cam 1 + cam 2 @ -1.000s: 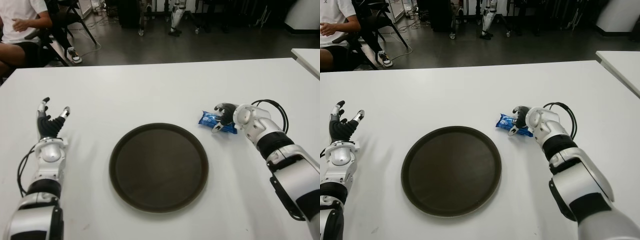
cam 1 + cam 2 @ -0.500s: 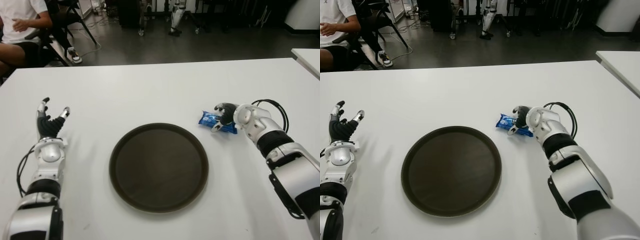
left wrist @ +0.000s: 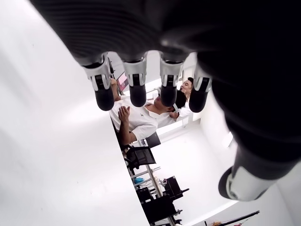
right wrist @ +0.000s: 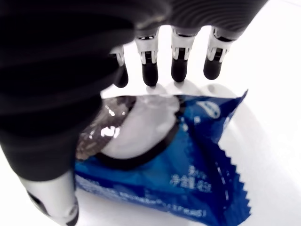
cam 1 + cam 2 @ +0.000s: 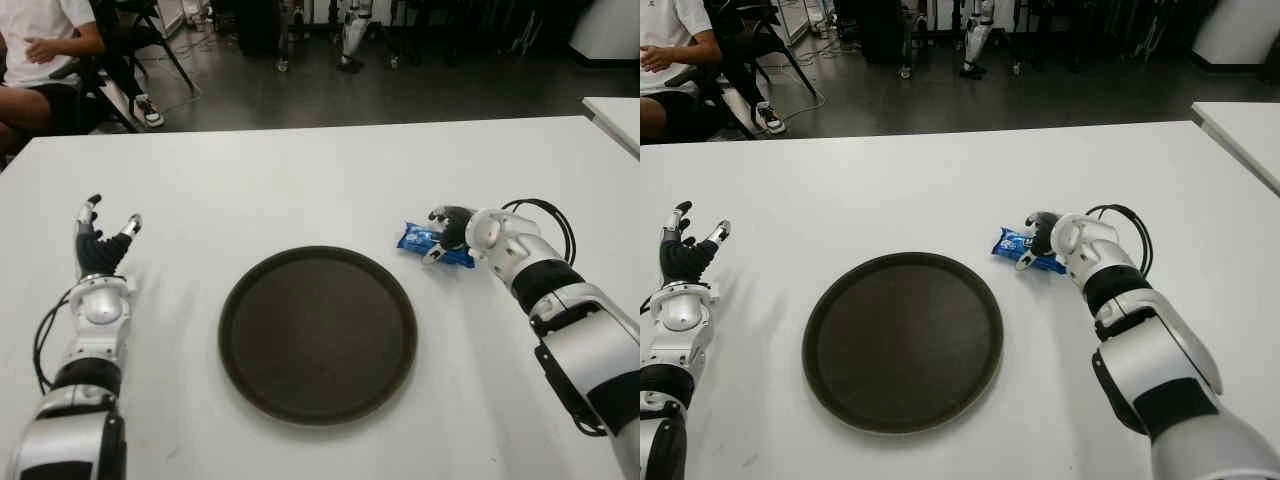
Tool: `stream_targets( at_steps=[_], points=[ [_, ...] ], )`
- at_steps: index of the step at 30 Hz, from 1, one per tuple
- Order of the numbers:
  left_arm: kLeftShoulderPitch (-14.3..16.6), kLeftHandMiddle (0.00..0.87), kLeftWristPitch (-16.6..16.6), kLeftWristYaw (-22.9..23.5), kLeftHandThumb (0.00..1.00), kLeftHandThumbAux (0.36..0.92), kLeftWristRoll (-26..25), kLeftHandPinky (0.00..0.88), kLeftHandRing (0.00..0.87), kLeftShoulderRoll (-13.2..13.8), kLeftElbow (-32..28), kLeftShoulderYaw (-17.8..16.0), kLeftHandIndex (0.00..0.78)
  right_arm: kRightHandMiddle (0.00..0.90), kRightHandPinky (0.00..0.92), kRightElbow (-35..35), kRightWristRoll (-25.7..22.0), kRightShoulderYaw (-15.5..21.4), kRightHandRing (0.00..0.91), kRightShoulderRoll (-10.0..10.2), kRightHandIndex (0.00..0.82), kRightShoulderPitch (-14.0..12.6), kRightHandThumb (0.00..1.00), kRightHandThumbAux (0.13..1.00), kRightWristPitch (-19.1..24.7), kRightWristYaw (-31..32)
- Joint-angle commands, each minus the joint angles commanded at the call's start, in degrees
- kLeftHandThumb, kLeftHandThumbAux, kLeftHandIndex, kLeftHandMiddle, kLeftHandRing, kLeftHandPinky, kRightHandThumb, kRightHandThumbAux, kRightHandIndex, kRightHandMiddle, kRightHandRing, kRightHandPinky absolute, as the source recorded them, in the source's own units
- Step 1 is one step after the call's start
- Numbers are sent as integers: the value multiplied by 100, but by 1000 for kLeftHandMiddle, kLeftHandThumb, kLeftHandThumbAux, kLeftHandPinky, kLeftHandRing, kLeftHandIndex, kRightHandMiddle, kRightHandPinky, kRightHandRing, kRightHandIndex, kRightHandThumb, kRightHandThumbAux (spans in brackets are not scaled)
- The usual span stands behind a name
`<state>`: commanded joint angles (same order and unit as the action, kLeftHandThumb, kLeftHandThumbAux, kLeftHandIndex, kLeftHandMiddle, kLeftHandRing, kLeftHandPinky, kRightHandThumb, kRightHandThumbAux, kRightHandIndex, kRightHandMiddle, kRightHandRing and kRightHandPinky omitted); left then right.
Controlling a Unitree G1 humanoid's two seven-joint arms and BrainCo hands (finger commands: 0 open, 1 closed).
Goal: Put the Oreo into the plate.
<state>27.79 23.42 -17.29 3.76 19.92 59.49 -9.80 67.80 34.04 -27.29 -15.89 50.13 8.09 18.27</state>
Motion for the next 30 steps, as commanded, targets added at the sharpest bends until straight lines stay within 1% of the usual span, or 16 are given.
stream_targets(
  at_steps=[7, 12, 19, 26, 30],
  points=[
    [6, 0, -7, -31, 0, 678, -5, 0, 0, -4, -10, -3, 0, 87, 0, 22, -27, 18, 33, -6, 48, -4, 0, 799, -72, 27],
    [11, 0, -19, -39, 0, 670, -9, 0, 0, -1, 0, -10, 0, 91, 0, 146, 9, -9, 37, -16, 52, -16, 0, 793, -199, -48],
    [9, 0, -47, -56, 0, 665, 16, 0, 0, 8, 4, 6, 0, 104, 0, 224, 101, -93, 53, -11, 59, 32, 0, 781, -240, -78],
    [31, 0, -36, -44, 0, 673, 1, 0, 0, 15, 50, -7, 0, 103, 0, 277, 147, -154, 60, -39, 62, 54, 0, 775, -355, 10],
    [30, 0, 0, -76, 0, 681, 3, 0, 0, 8, 64, -13, 0, 102, 0, 308, 193, -212, 58, -27, 62, 75, 0, 778, -337, -11]
  ],
)
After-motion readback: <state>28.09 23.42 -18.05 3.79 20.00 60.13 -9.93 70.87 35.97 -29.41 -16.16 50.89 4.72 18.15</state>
